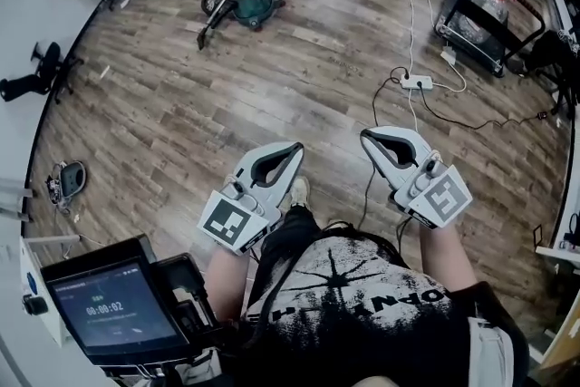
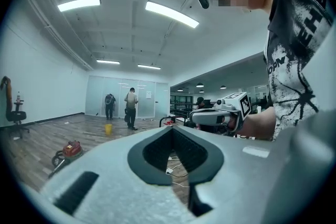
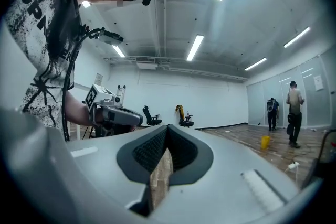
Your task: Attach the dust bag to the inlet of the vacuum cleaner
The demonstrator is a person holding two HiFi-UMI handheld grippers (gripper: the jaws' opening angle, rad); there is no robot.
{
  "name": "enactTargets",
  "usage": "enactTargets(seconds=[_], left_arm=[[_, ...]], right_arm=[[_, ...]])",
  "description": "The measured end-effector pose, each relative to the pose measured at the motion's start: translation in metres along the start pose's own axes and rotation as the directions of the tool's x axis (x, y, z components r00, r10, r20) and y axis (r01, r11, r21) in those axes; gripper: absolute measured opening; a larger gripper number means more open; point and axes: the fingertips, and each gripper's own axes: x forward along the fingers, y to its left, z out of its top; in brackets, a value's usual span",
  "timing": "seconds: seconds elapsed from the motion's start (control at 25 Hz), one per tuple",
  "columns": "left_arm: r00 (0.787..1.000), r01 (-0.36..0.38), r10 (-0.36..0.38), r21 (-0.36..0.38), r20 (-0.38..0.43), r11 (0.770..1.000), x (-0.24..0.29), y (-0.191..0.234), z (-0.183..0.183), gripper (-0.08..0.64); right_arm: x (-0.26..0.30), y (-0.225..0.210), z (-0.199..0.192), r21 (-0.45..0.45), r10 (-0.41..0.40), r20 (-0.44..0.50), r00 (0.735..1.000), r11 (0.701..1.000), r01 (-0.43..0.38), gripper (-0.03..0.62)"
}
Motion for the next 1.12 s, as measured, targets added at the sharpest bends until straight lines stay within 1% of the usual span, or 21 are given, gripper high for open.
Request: enactTargets(seconds=[0.08, 0.16, 0.24, 0.32, 0.36, 0.4, 0.48, 0.6, 0.68, 0.76, 0.84, 0.88, 1.0, 1.12], left_arm=[[1.0, 0.029, -0.029, -0.006, 0.009, 1.0, 0.005, 0.015, -0.001, -0.002], [0.998, 0.061, -0.061, -0.004, 0.023, 0.998, 0.013, 0.039, 0.006, -0.002], [0.996, 0.089, -0.089, -0.005, 0.026, 0.996, 0.023, 0.077, 0.015, -0.002], [0.993, 0.116, -0.115, -0.013, 0.022, 0.993, 0.032, 0.116, 0.021, -0.002], [0.991, 0.132, -0.131, -0.013, 0.025, 0.991, 0.035, 0.129, 0.021, -0.002], [0.989, 0.148, -0.147, -0.01, 0.032, 0.989, 0.036, 0.136, 0.022, -0.002], [0.984, 0.171, -0.171, 0.004, 0.045, 0.985, 0.034, 0.137, 0.023, -0.002], [0.98, 0.185, -0.186, 0.023, 0.064, 0.983, 0.031, 0.136, 0.027, -0.002], [0.978, 0.197, -0.198, 0.025, 0.068, 0.98, 0.032, 0.16, 0.027, -0.002], [0.974, 0.206, -0.207, 0.017, 0.089, 0.978, 0.034, 0.199, 0.031, -0.002], [0.975, 0.207, -0.207, 0.009, 0.077, 0.978, 0.034, 0.224, 0.028, -0.002], [0.975, 0.208, -0.208, 0.006, 0.074, 0.978, 0.033, 0.227, 0.026, -0.002], [0.966, 0.222, -0.22, 0.0, 0.136, 0.975, 0.033, 0.224, 0.03, -0.002], [0.964, 0.229, -0.227, -0.002, 0.135, 0.973, 0.035, 0.222, 0.026, -0.002]], right_arm=[[0.013, -0.005, -0.003, -0.008, -0.019, -0.017, 1.0, 1.0, 0.019, 0.0], [0.036, -0.017, 0.002, -0.028, -0.033, -0.021, 0.999, 0.999, 0.033, 0.0], [0.07, -0.04, 0.014, -0.047, -0.056, -0.015, 0.998, 0.997, 0.056, 0.0], [0.103, -0.062, 0.024, -0.049, -0.087, -0.006, 0.996, 0.995, 0.087, 0.0], [0.113, -0.069, 0.026, -0.048, -0.102, -0.01, 0.995, 0.994, 0.101, 0.0], [0.119, -0.072, 0.025, -0.048, -0.114, -0.015, 0.993, 0.992, 0.114, 0.0], [0.119, -0.068, 0.022, -0.052, -0.131, -0.027, 0.991, 0.99, 0.13, 0.0], [0.122, -0.061, 0.025, -0.073, -0.149, -0.004, 0.989, 0.986, 0.149, 0.0], [0.145, -0.068, 0.023, -0.079, -0.158, -0.023, 0.987, 0.985, 0.156, 0.0], [0.184, -0.084, 0.023, -0.085, -0.169, -0.034, 0.985, 0.982, 0.166, 0.0], [0.206, -0.094, 0.02, -0.087, -0.176, -0.055, 0.983, 0.981, 0.171, 0.0], [0.208, -0.095, 0.019, -0.09, -0.177, -0.063, 0.982, 0.981, 0.171, 0.0], [0.209, -0.094, 0.025, -0.112, -0.178, -0.038, 0.983, 0.979, 0.172, 0.0], [0.209, -0.094, 0.027, -0.118, -0.183, -0.021, 0.983, 0.977, 0.179, 0.0]])
